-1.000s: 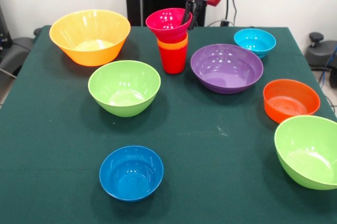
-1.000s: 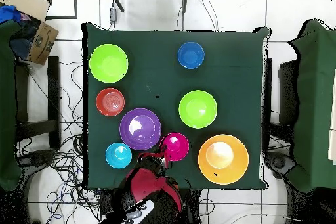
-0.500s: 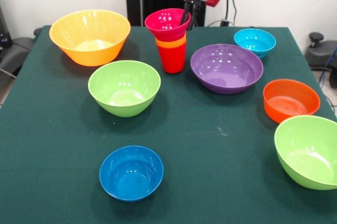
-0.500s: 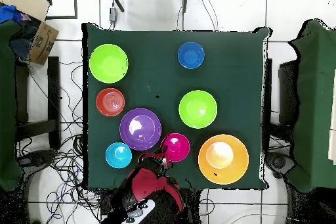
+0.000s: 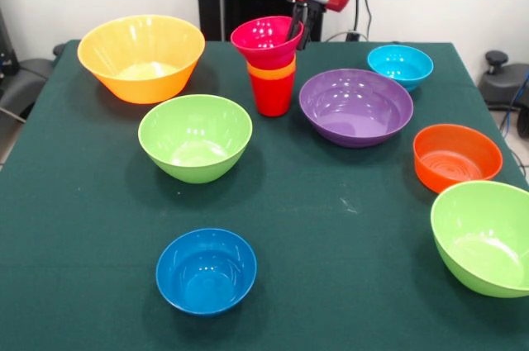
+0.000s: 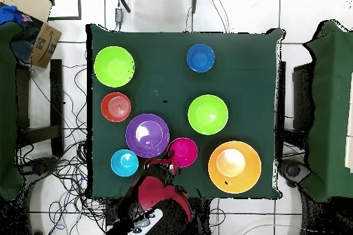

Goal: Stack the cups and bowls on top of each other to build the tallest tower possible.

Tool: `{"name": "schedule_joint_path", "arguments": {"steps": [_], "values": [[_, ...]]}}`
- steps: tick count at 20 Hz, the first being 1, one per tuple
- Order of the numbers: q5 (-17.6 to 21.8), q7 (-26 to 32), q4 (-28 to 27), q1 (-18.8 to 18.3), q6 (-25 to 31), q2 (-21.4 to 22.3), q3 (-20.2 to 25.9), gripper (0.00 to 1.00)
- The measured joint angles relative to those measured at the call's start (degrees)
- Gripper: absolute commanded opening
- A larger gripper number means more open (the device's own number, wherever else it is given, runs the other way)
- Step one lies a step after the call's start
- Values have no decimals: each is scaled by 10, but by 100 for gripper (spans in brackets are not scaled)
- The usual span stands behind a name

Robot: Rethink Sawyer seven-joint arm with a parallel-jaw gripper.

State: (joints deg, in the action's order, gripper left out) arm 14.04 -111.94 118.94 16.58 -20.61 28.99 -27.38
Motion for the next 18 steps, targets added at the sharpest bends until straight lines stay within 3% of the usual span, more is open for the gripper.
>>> {"name": "schedule_joint_path", "arguments": {"steps": [18], "values": [[-31, 0, 0, 18, -13, -11, 0, 0]]}}
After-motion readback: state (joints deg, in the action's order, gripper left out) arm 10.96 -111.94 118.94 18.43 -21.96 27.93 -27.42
